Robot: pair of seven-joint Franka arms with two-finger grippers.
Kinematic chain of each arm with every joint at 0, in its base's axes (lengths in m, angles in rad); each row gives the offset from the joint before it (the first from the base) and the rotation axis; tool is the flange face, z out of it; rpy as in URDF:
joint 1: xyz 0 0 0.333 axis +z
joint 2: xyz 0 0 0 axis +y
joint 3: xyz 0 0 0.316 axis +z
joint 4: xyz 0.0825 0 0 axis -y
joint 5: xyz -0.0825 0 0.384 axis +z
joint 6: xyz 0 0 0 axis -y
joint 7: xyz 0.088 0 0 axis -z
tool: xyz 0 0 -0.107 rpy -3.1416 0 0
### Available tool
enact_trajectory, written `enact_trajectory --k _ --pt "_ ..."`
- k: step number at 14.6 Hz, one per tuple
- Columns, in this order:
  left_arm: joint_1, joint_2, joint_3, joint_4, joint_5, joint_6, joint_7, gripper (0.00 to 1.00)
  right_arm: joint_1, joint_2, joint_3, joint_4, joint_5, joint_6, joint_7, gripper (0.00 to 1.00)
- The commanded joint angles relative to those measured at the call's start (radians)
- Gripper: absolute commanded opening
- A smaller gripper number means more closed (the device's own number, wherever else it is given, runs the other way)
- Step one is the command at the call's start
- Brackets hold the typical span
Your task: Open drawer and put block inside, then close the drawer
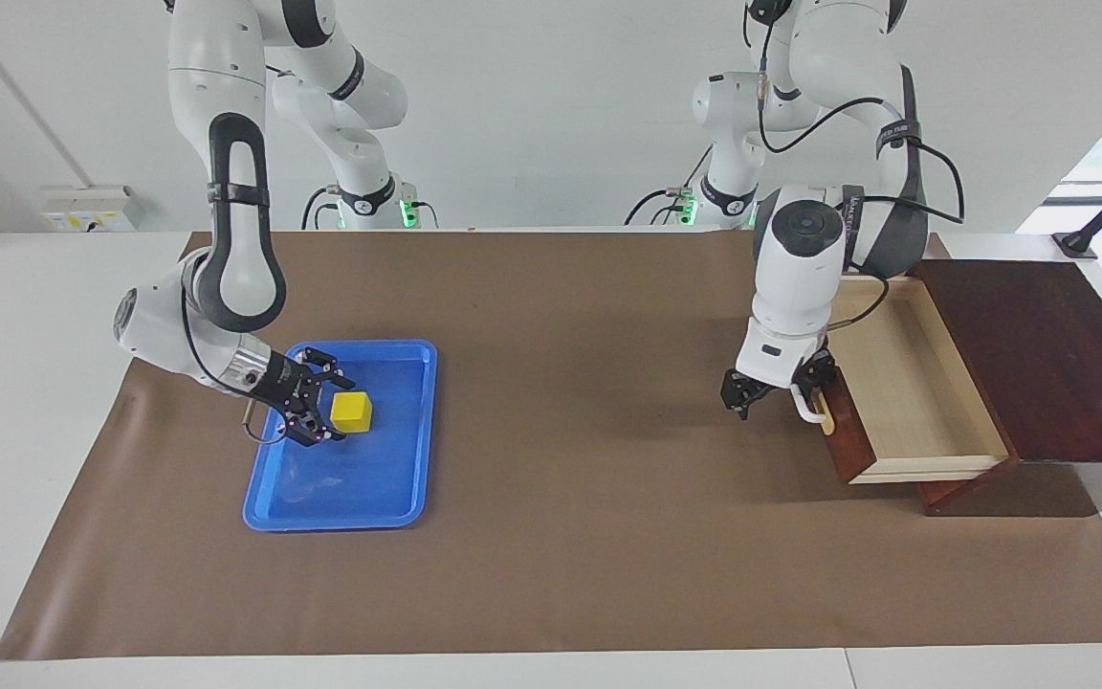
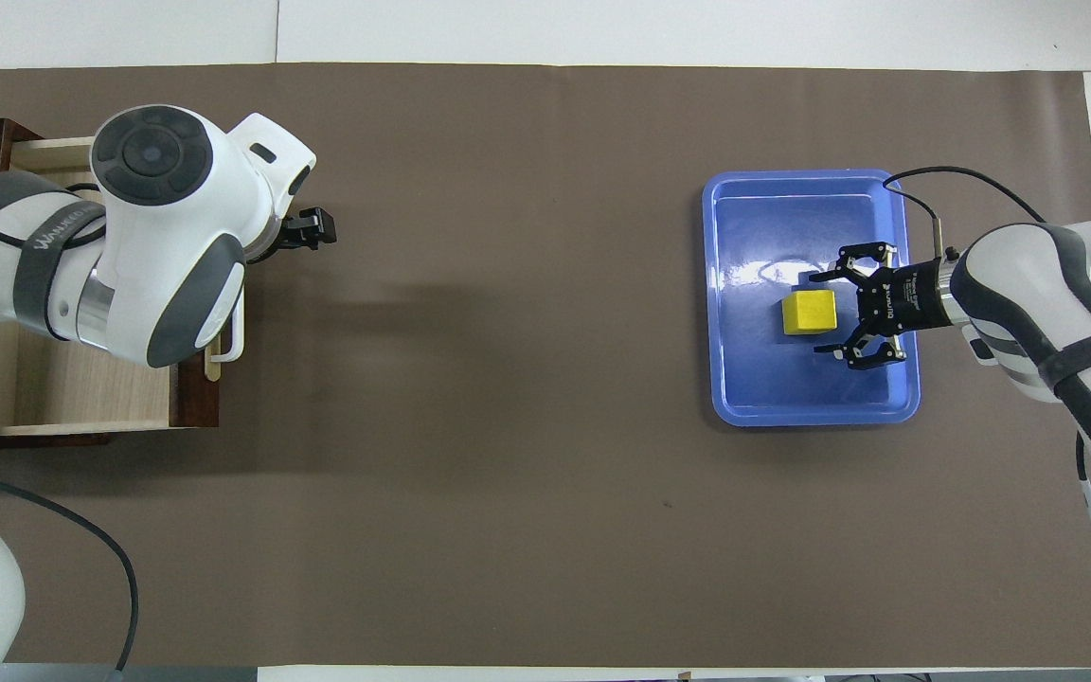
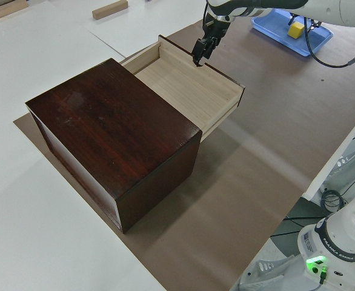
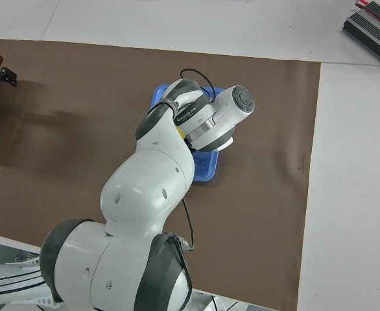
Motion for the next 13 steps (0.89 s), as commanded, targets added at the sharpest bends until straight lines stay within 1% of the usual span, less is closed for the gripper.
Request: enact_trajectory --k 1,4,6,8,11,13 --pt "0.001 0.042 0.009 0.084 -0.014 -0.063 0.000 1.00 -0.013 -0.010 0.006 -0.042 0.072 0.028 -0.092 1.00" --pt "0.001 0.042 0.012 0.099 -0.027 -0.077 -0.002 1.00 -0.014 -0.012 0.006 -0.052 0.078 0.048 -0.101 0.99" --pt "-0.003 0.041 0.029 0.119 -0.055 -0.110 -0.002 1.00 -0.014 -0.012 0.006 -0.052 0.080 0.046 -0.103 0.95" --pt "-0.002 0.044 0.035 0.143 -0.089 -0.117 -0.002 1.00 -0.014 -0.012 0.006 -0.052 0.080 0.045 -0.104 0.90" --pt "-0.003 0.048 0.036 0.160 -0.093 -0.146 -0.005 1.00 -0.014 -0.013 0.006 -0.052 0.080 0.040 -0.106 0.68" --pt "-0.003 0.051 0.036 0.182 -0.095 -0.166 -0.003 1.00 -0.014 -0.013 0.006 -0.051 0.080 0.037 -0.107 0.52"
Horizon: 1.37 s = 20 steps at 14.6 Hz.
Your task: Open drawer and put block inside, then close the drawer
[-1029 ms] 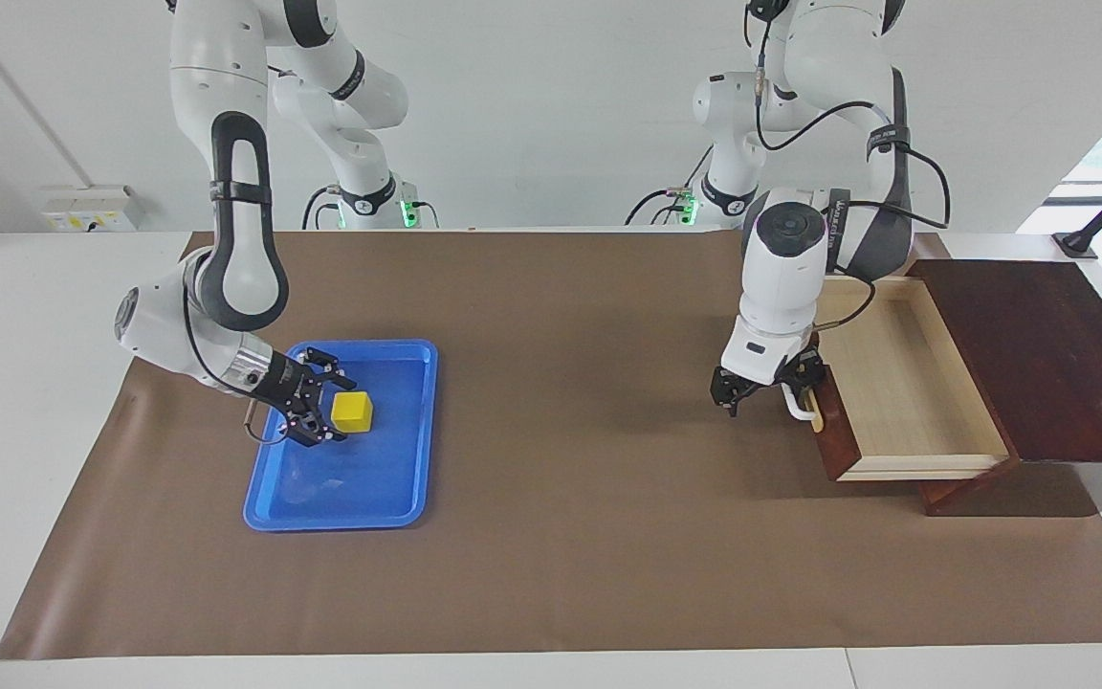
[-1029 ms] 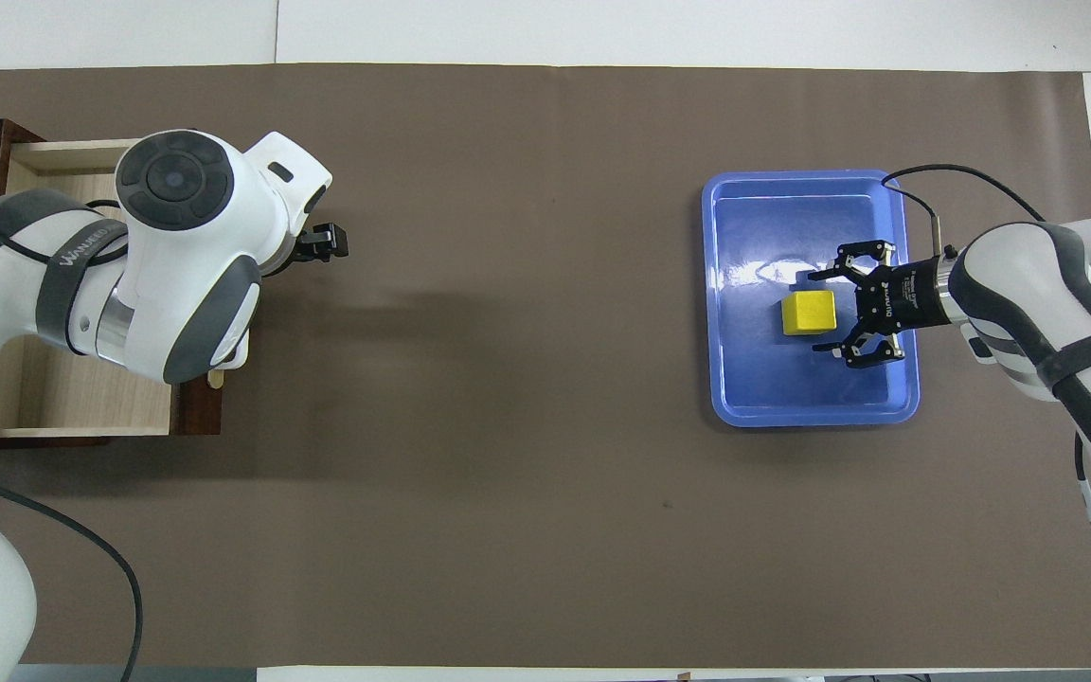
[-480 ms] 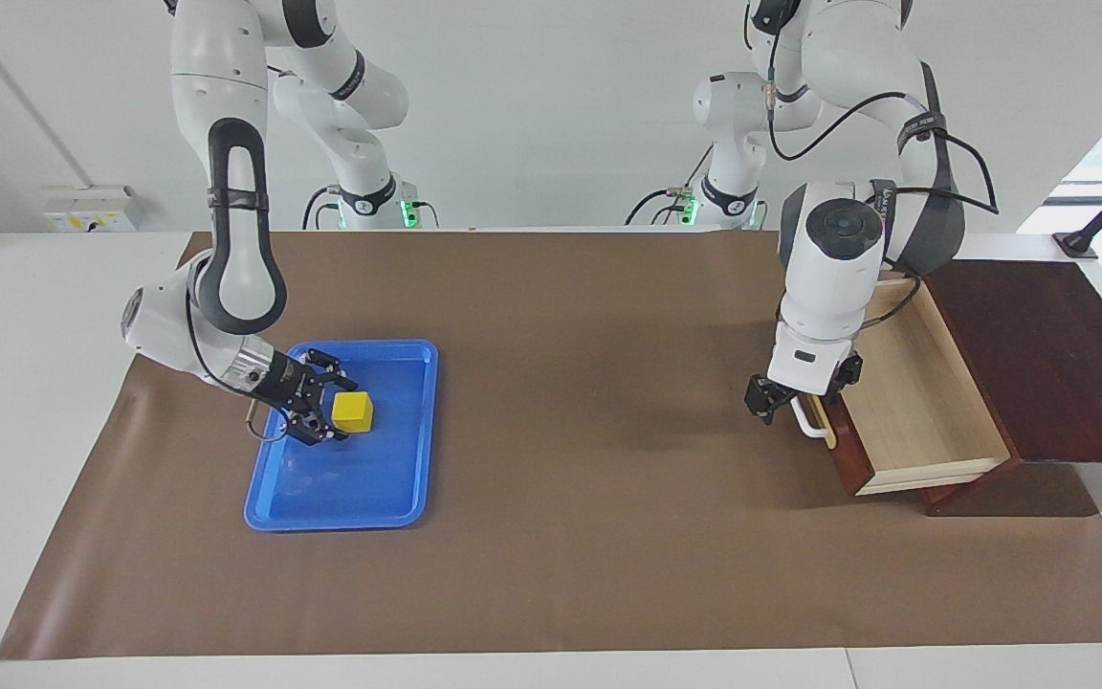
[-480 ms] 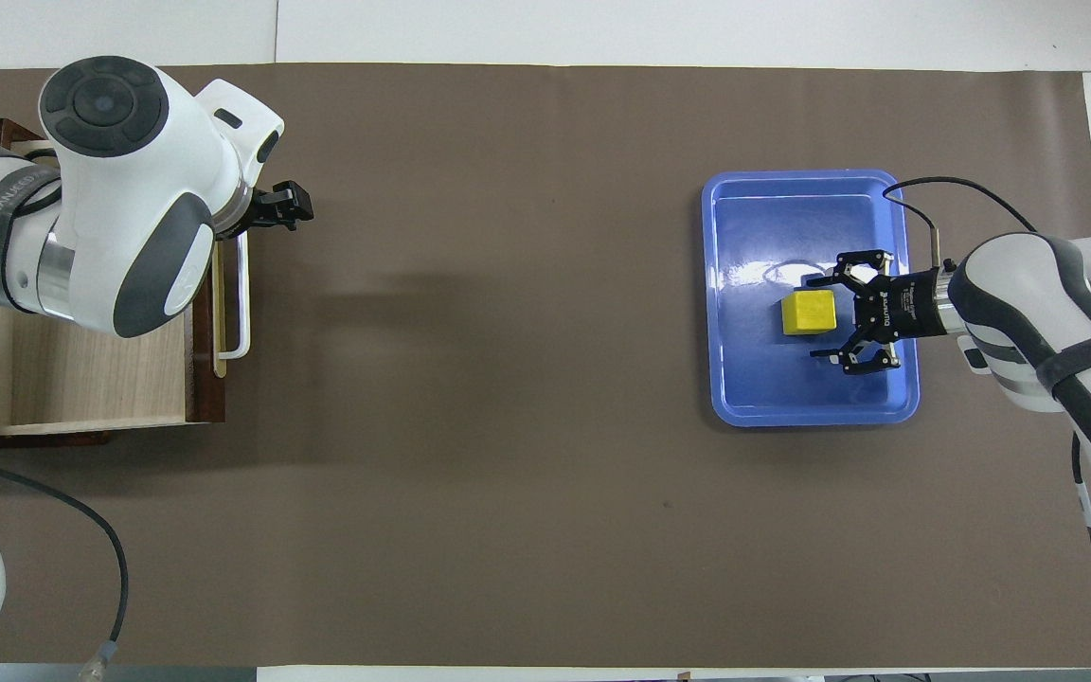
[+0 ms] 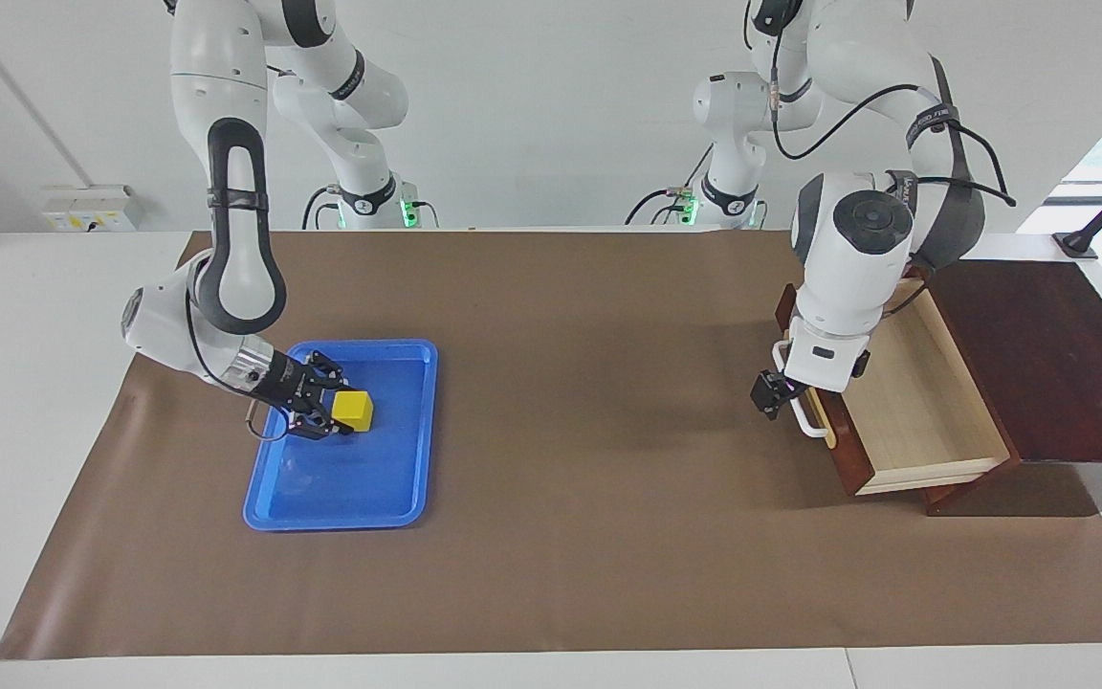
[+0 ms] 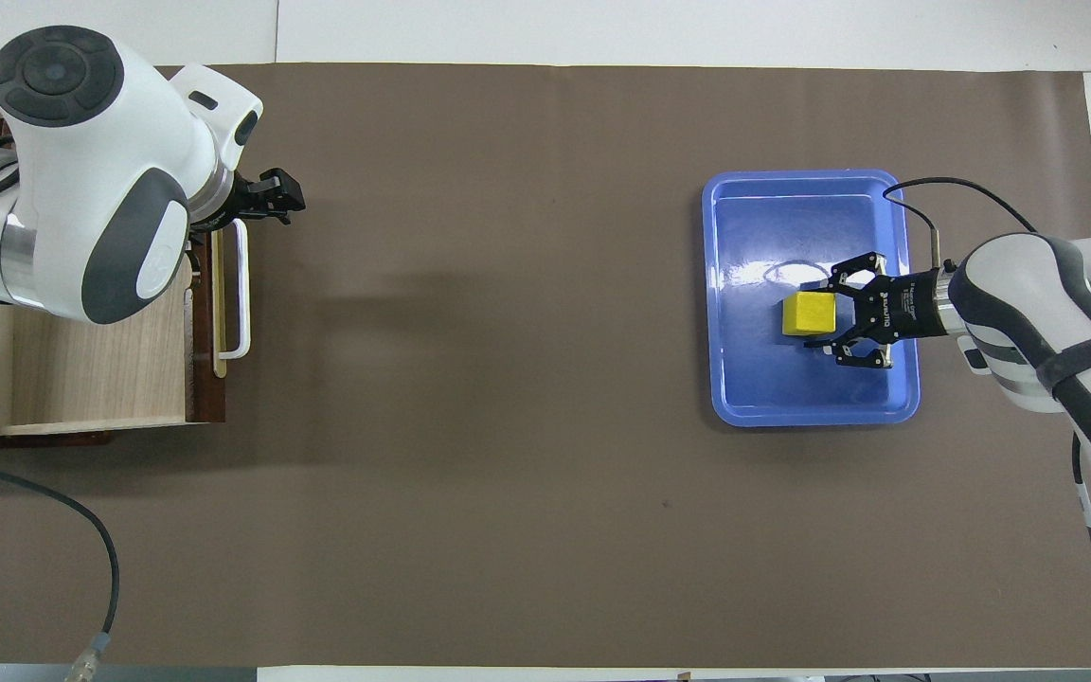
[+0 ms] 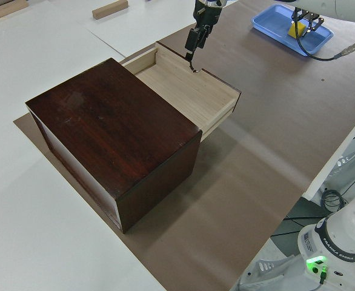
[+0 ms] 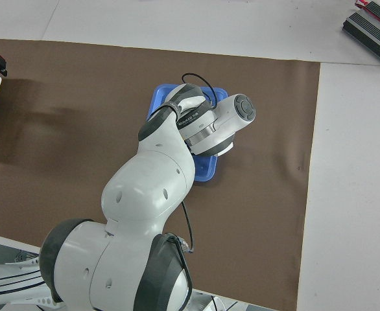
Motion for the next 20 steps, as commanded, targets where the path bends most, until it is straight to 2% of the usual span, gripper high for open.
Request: enact_trajectory --k 1,2,5,10,13,17,20 --pt "-0.008 0.018 0.011 0.060 -0.009 -0.061 -0.003 1.00 -0.013 -0.013 0.007 -0.016 0.028 0.003 -0.038 0.45" --pt "-0.009 0.018 0.011 0.071 -0.011 -0.067 -0.004 1.00 -0.013 -0.013 0.007 -0.014 0.028 0.002 -0.038 0.37" --pt "-0.006 0.019 0.010 0.079 -0.011 -0.098 -0.003 1.00 -0.014 -0.013 0.007 0.000 0.026 -0.018 -0.038 0.02" --pt "-0.006 0.019 0.003 0.141 -0.112 -0.216 -0.040 1.00 -0.014 -0.020 0.004 0.149 0.012 -0.136 0.065 0.00" --pt "-0.009 0.016 -0.003 0.143 -0.146 -0.227 -0.194 1.00 0.022 -0.012 0.009 0.234 0.009 -0.184 0.186 0.00" --pt "-0.026 0.015 -0.022 0.144 -0.158 -0.231 -0.407 1.00 0.143 -0.013 0.009 0.302 0.000 -0.173 0.312 0.00" --pt "-0.028 0.015 -0.082 0.144 -0.154 -0.222 -0.679 1.00 0.231 -0.003 0.009 0.345 0.000 -0.152 0.363 0.00"
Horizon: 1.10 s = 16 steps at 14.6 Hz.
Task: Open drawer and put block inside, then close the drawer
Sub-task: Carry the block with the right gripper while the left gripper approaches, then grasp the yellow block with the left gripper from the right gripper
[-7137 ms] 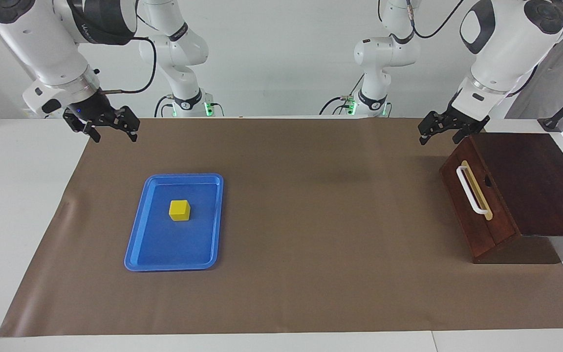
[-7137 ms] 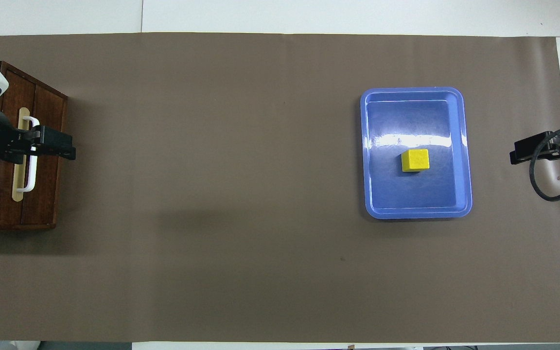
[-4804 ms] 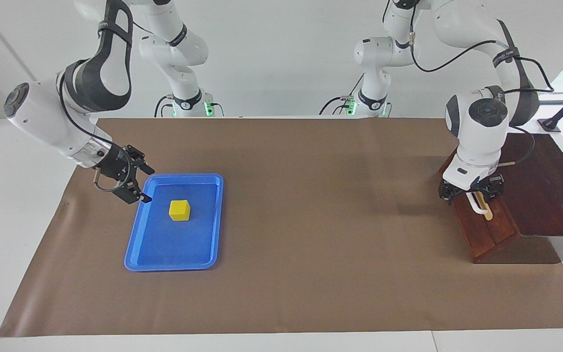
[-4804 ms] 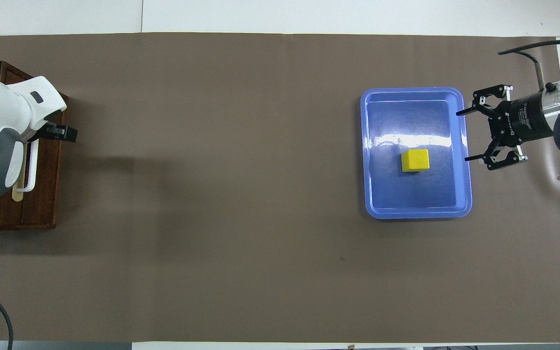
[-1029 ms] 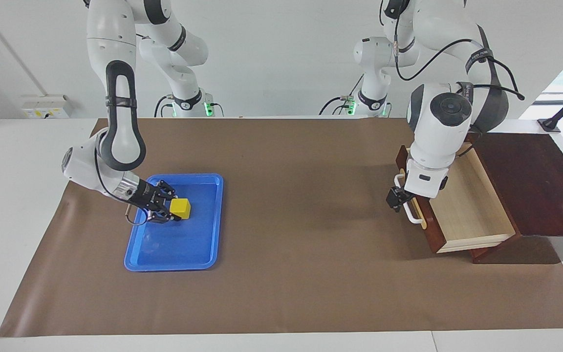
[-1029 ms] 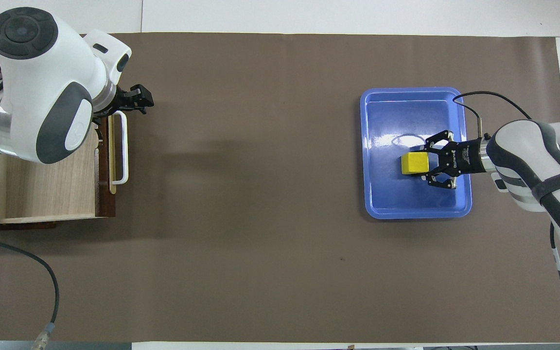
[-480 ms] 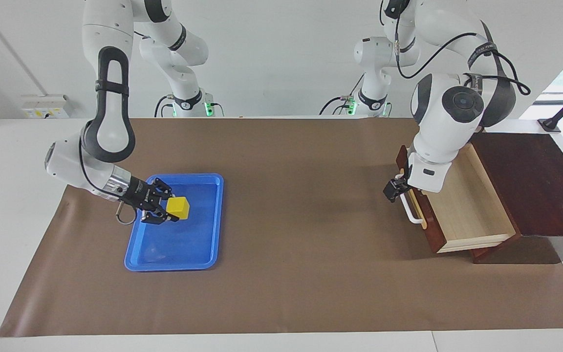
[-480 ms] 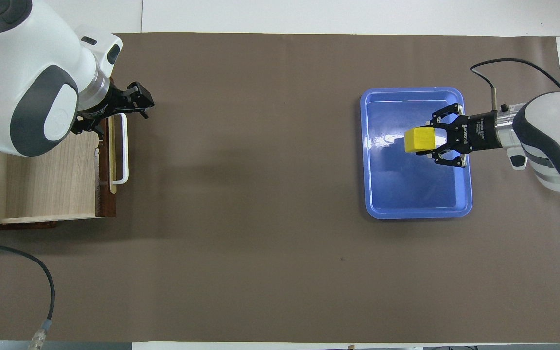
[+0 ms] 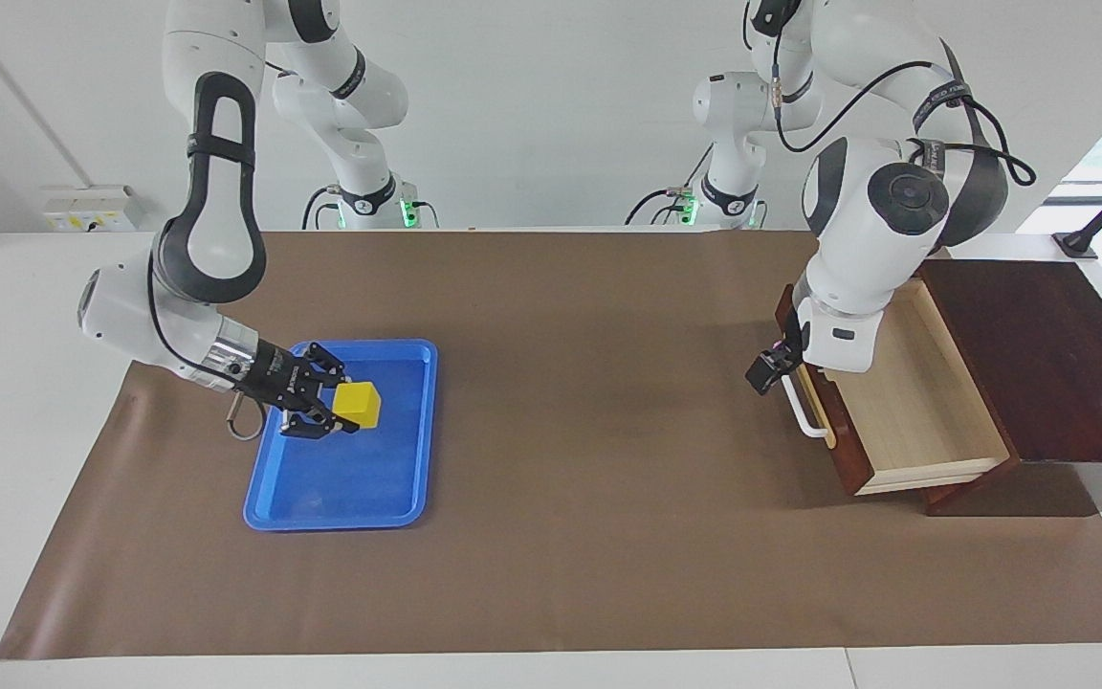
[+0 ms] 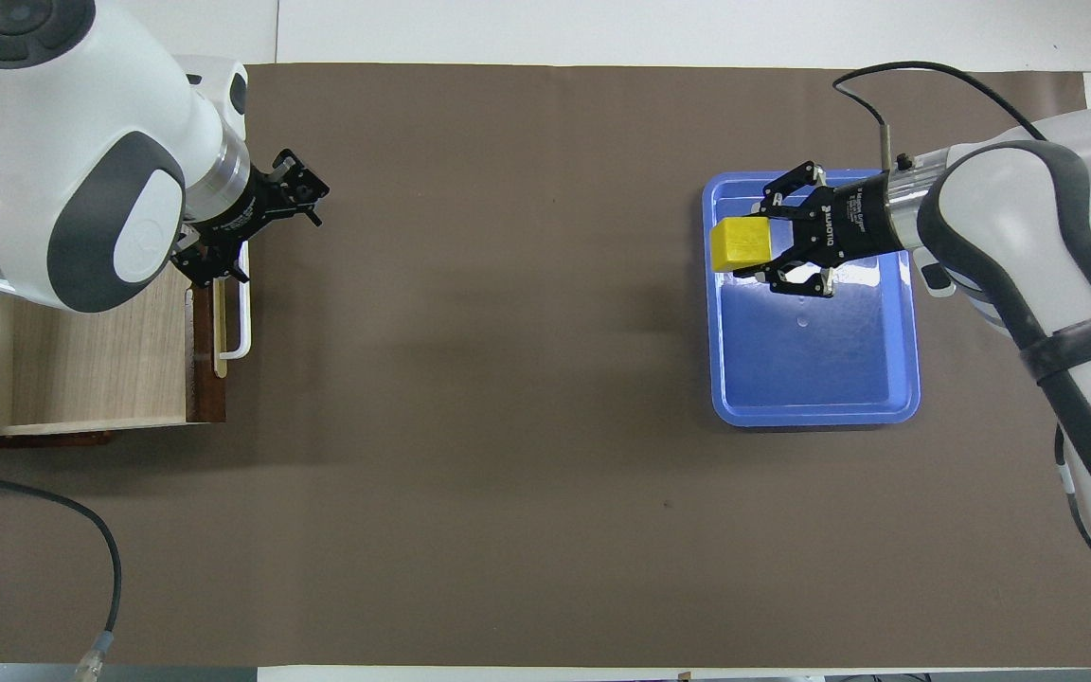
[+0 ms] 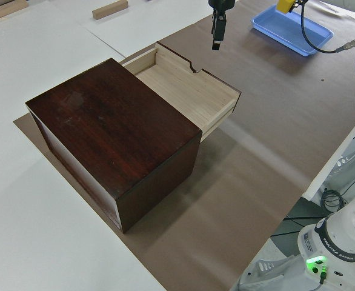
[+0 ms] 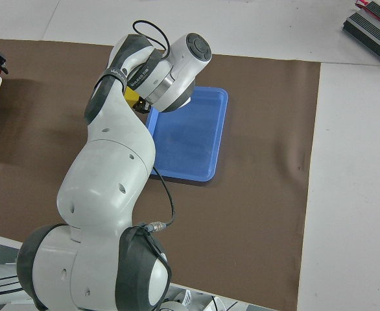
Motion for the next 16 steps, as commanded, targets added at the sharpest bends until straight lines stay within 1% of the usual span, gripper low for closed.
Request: enact_trajectory --k 1,4,6,8,9,10,13,16 --pt "-0.010 0.016 -0.025 0.032 -0.010 -0.019 -0.254 1.00 0.080 0.019 -0.001 0.045 0.001 0.047 0.099 0.00" --pt "-0.018 0.021 -0.063 0.054 -0.007 0.019 -0.559 1.00 0.227 0.036 -0.005 0.062 -0.035 0.130 0.205 0.00" --pt "-0.022 0.023 -0.077 0.050 0.003 0.091 -0.772 1.00 0.260 0.042 0.001 0.068 -0.040 0.188 0.297 0.00" --pt "-0.036 0.032 -0.113 0.050 0.008 0.096 -0.807 1.00 0.293 0.075 0.002 0.137 -0.034 0.179 0.345 0.00" --pt "-0.047 0.038 -0.141 0.052 0.029 0.104 -0.852 1.00 0.339 0.104 0.004 0.181 -0.032 0.187 0.388 0.00" --pt "-0.065 0.043 -0.159 0.052 0.048 0.114 -0.888 1.00 0.352 0.123 0.005 0.212 -0.026 0.187 0.393 0.00" --pt "-0.071 0.046 -0.173 0.052 0.059 0.128 -1.053 1.00 0.389 0.178 0.007 0.315 -0.038 0.178 0.486 0.00" --pt "-0.079 0.043 -0.210 0.044 0.085 0.136 -1.061 1.00 0.395 0.181 0.005 0.324 -0.043 0.179 0.492 0.00"
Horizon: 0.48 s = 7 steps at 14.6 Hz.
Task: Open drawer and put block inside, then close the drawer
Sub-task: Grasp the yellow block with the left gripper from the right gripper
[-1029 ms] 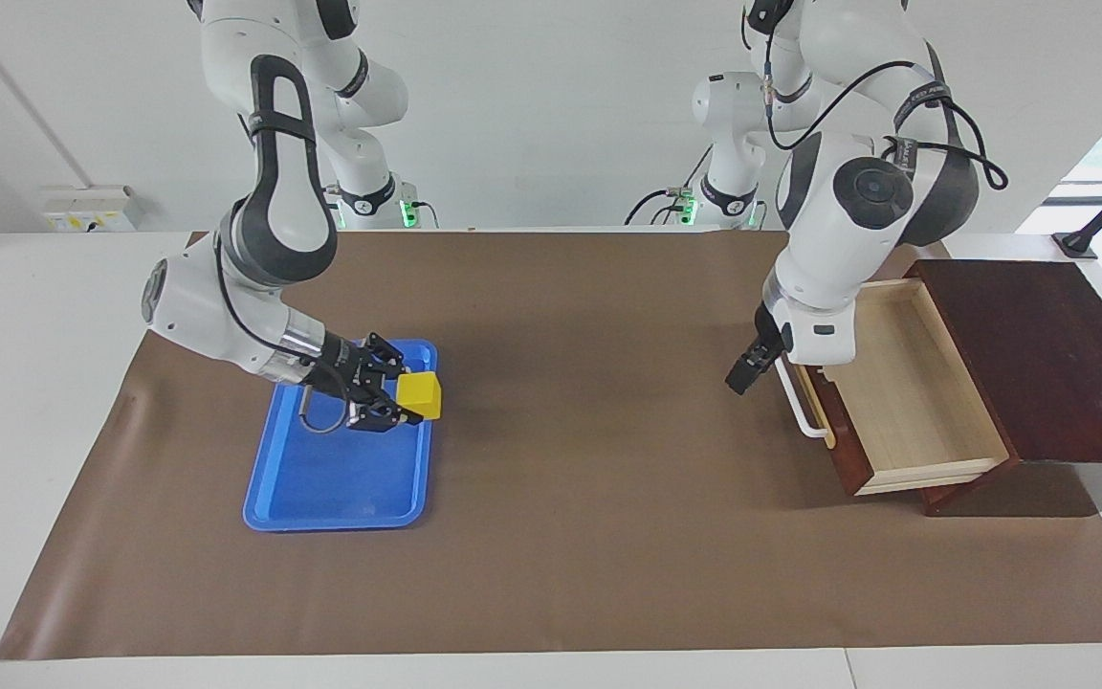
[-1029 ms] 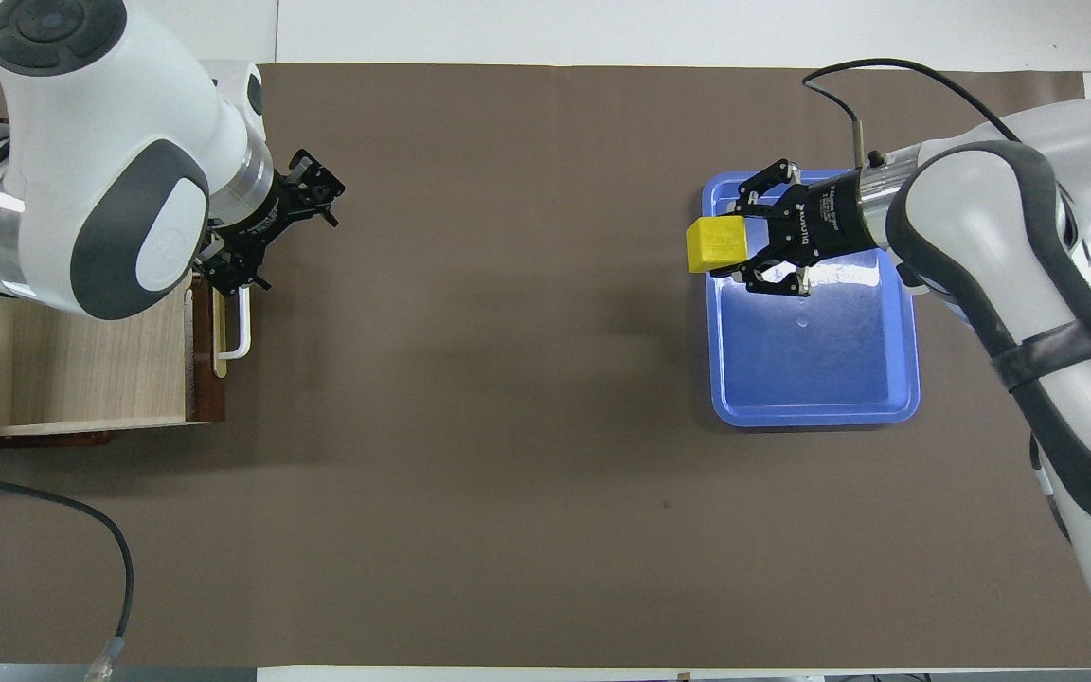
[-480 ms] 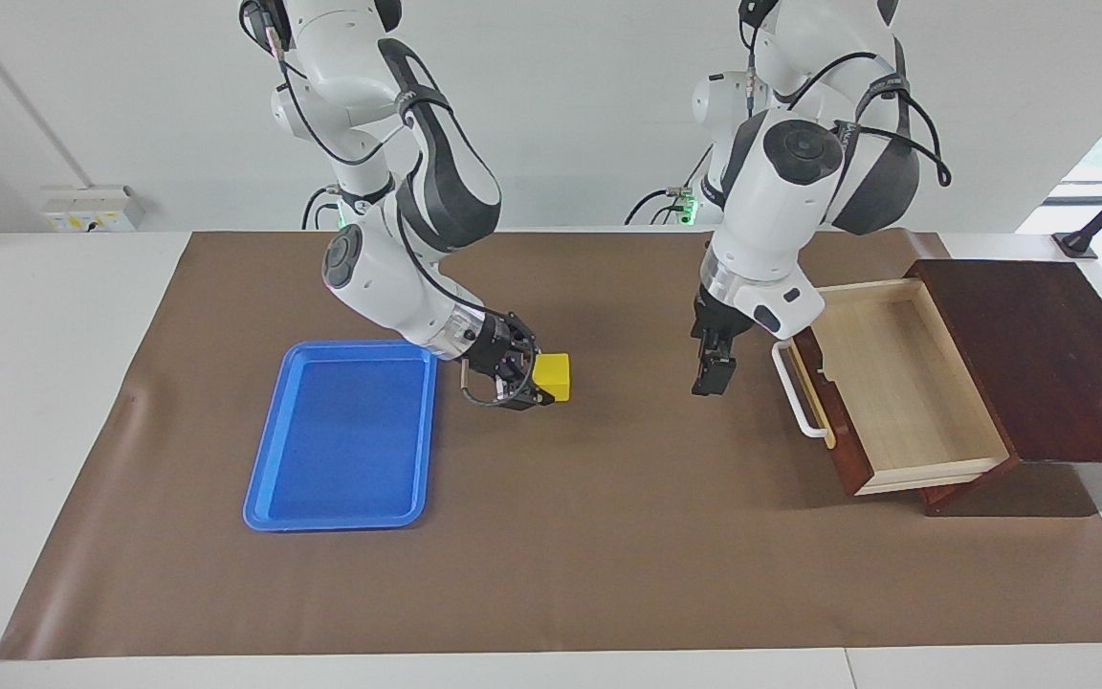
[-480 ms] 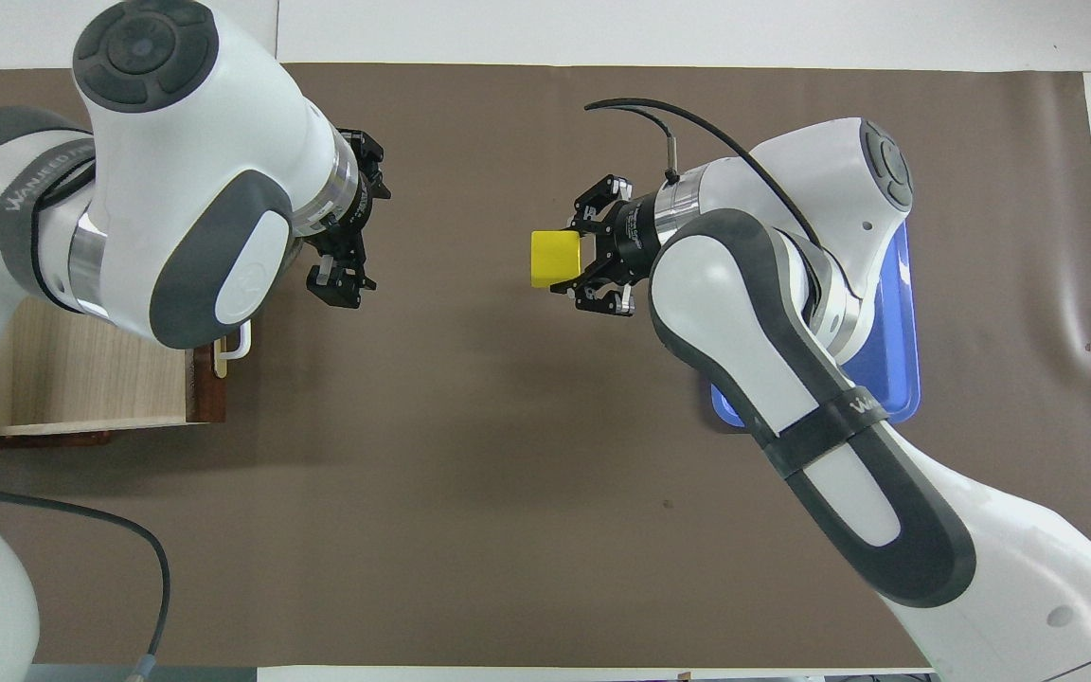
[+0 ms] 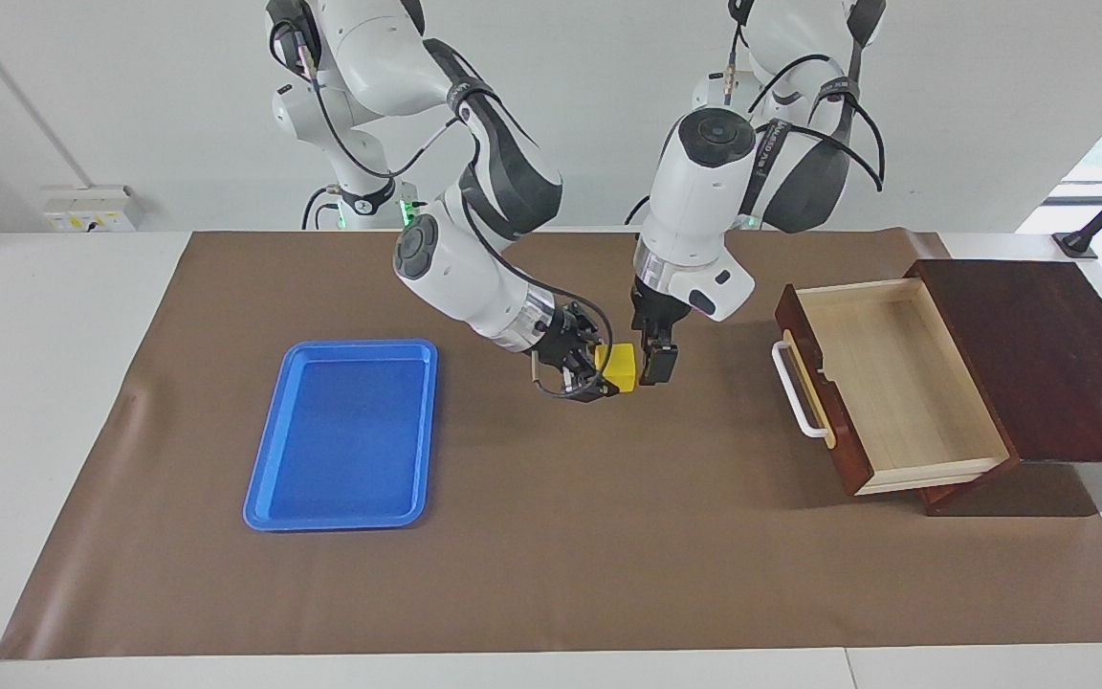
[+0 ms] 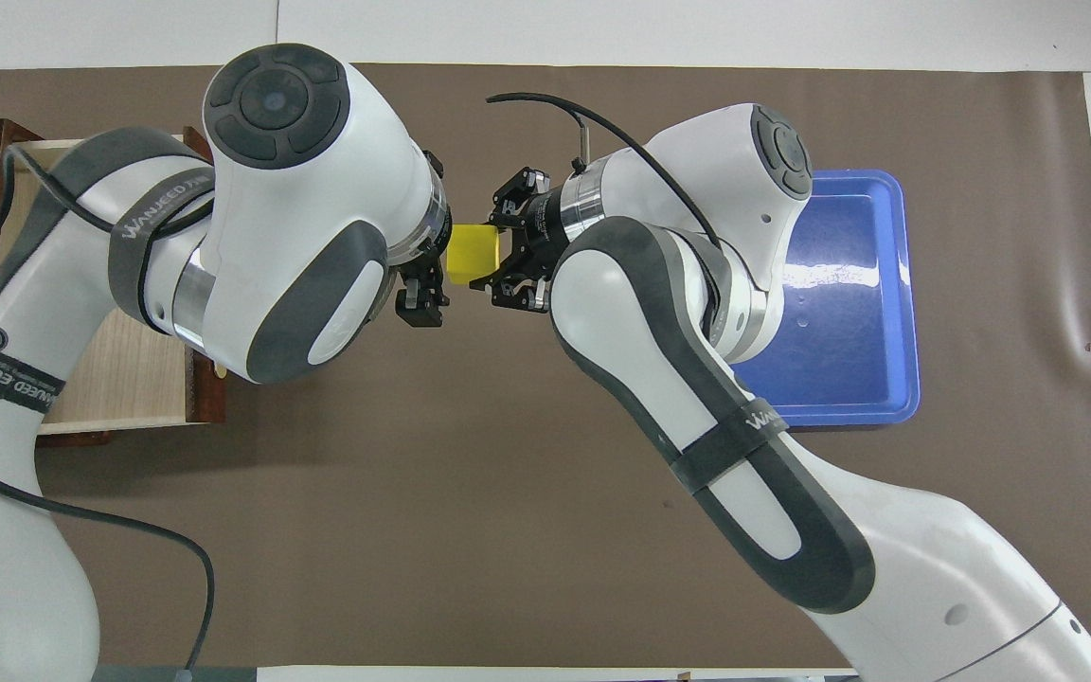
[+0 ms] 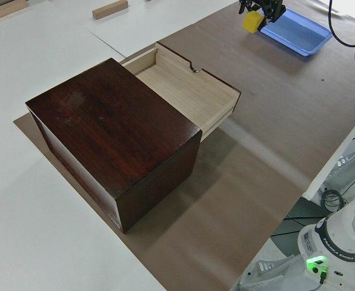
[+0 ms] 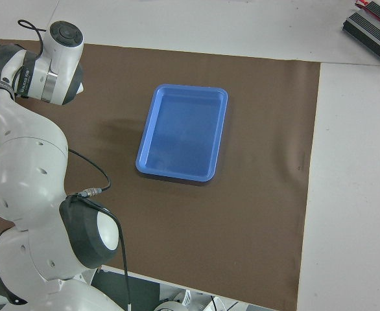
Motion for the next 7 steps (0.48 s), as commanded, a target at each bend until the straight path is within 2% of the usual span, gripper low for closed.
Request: enact_trajectory --k 1,7 --pt "-0.008 0.016 -0.019 0.020 0.037 0.007 -0.049 1.00 -0.009 0.025 0.001 0.046 -0.024 -0.012 0.022 0.00" --pt "-0.008 0.016 -0.016 0.003 0.047 0.044 -0.080 1.00 -0.009 0.025 0.001 0.046 -0.036 -0.012 0.020 0.00"
